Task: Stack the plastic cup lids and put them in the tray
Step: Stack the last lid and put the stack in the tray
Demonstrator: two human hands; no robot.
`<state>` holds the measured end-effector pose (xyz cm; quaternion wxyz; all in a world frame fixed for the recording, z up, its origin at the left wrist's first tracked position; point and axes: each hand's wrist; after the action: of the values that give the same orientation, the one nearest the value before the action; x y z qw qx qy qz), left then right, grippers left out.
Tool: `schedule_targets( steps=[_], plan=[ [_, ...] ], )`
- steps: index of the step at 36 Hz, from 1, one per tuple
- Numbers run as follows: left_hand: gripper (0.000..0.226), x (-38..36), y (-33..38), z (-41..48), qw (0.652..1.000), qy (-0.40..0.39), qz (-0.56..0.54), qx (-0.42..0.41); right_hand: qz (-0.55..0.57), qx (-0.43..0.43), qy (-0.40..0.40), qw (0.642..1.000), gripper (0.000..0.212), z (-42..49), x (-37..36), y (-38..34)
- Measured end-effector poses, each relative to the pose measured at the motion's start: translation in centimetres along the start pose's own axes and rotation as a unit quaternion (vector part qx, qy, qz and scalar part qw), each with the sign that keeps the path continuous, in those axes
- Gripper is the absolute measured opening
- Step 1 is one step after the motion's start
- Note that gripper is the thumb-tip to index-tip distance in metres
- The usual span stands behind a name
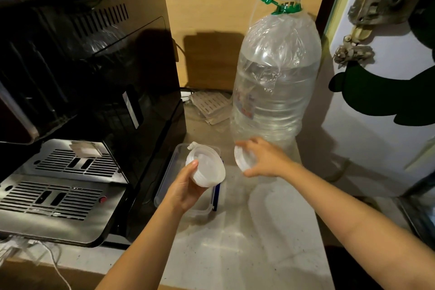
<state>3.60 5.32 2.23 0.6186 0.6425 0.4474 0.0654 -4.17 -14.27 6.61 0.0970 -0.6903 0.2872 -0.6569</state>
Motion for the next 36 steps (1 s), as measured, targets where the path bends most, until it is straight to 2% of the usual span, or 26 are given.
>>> schedule_targets(
  steps=[4, 8, 11, 13, 16, 17, 21, 24, 26, 30, 36],
  plan=[
    [0.09, -0.4, -0.2, 0.6, 1.0, 0.009, -0.005, 0.016, 0.152, 0.047, 0.083, 0.984, 0.08, -0.2, 2.7, -1.6],
    [0.091, -0.9, -0.4, 1.1, 1.0, 0.007, -0.003, 0.023, 0.299, 0.113, 0.14, 0.937, 0.075, -0.6, 3.7, -3.5],
    [0.089, -1.3, -0.5, 1.5, 1.0, 0.002, -0.008, 0.021, 0.396, 0.133, 0.149, 0.896, 0.072, -0.8, 3.2, -4.3],
    [0.077, -1.6, -0.3, 1.5, 1.0, 0.0, -0.02, 0.017, 0.468, 0.135, 0.16, 0.859, 0.071, -0.7, 2.6, -4.7],
    [0.04, -2.3, 0.2, 1.4, 1.0, 0.004, -0.031, -0.001, 0.558, 0.127, 0.184, 0.799, 0.072, -0.2, 1.3, -4.7],
    [0.038, -2.4, 0.4, 1.5, 0.999, 0.001, -0.035, -0.006, 0.572, 0.122, 0.188, 0.789, 0.069, -0.1, 0.9, -4.7],
    [0.039, -2.7, 1.0, 1.8, 0.999, -0.019, -0.033, -0.027, 0.573, 0.1, 0.203, 0.788, 0.063, 0.3, -0.6, -4.7],
    [0.072, -2.5, 1.3, 2.3, 0.999, -0.034, -0.03, -0.03, 0.592, 0.094, 0.206, 0.773, 0.062, 0.5, -1.4, -5.0],
    [0.081, -2.7, 1.5, 2.4, 0.998, -0.036, -0.043, -0.036, 0.607, 0.097, 0.195, 0.764, 0.059, 0.4, -1.8, -5.3],
    [0.089, -3.1, 1.8, 2.4, 0.996, -0.032, -0.066, -0.045, 0.612, 0.086, 0.184, 0.764, 0.062, 0.4, -2.4, -5.6],
    [0.089, -3.2, 1.9, 2.3, 0.995, -0.027, -0.071, -0.058, 0.593, 0.071, 0.167, 0.785, 0.074, 0.3, -2.7, -5.5]
  ],
)
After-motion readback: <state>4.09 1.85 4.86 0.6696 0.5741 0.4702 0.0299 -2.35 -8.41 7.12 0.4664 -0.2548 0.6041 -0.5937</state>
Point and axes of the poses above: each hand's wrist, its own z-axis towards the middle knuckle, its own x-axis out of the back of the hand, y = z × x, and after that the axes turned 11 degrees about z, right-handed
